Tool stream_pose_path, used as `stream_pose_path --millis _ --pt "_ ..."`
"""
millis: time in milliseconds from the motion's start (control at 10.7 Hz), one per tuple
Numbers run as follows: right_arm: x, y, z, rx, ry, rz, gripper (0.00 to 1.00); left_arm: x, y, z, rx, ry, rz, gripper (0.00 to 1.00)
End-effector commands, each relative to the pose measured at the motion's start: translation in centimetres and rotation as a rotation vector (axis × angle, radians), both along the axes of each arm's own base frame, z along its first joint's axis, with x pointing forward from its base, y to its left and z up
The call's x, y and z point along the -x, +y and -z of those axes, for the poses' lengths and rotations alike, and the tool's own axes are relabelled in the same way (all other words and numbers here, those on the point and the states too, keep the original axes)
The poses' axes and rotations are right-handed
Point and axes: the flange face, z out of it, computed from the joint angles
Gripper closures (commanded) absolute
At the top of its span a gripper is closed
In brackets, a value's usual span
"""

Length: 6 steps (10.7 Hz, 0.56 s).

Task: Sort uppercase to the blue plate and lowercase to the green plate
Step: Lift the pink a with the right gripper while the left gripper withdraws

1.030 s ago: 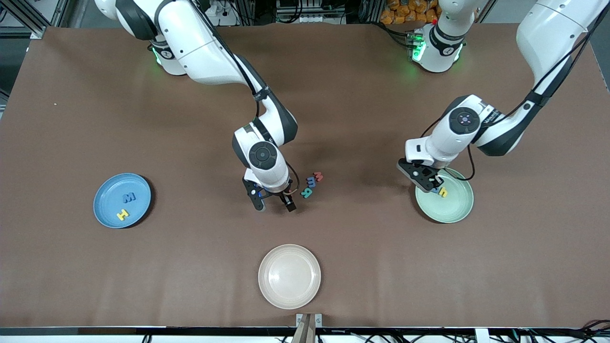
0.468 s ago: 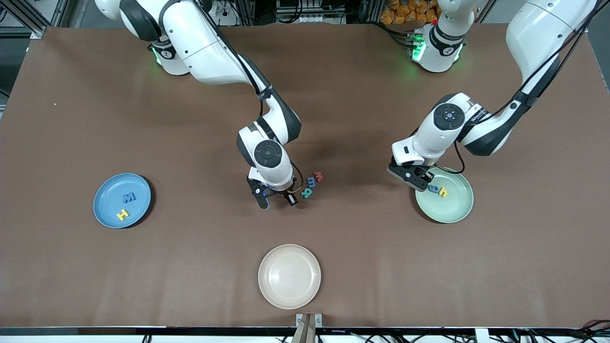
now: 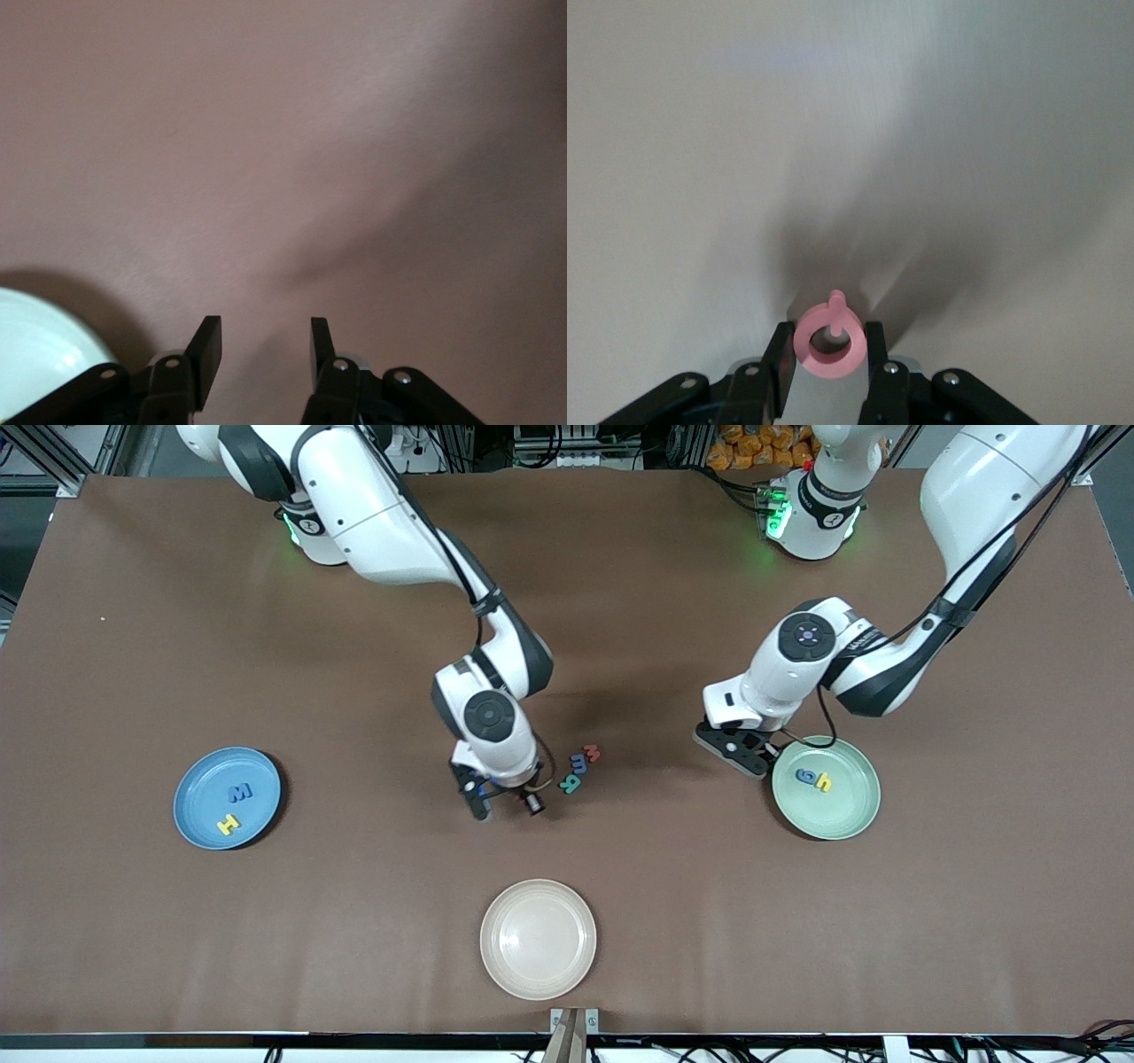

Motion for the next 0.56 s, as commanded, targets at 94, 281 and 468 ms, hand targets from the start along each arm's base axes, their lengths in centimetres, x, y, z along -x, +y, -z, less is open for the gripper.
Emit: stream_pose_path --millis 94,281,468 --pt "-7.7 -10.7 -3.6 -0.002 -0.045 0.016 1.0 0.9 -5.5 -0.8 -0.029 0.003 0.037 0.54" --pt "-9.5 -16.7 -3.8 0.038 0.0 -0.05 1.0 1.2 -7.3 -1.3 -0.058 0.019 -0.054 0.54" --pt "-11.2 -24.1 -5.4 0.052 0.017 -0.137 1.0 0.5 -6.9 -1.6 -0.025 0.034 -0.282 0.53"
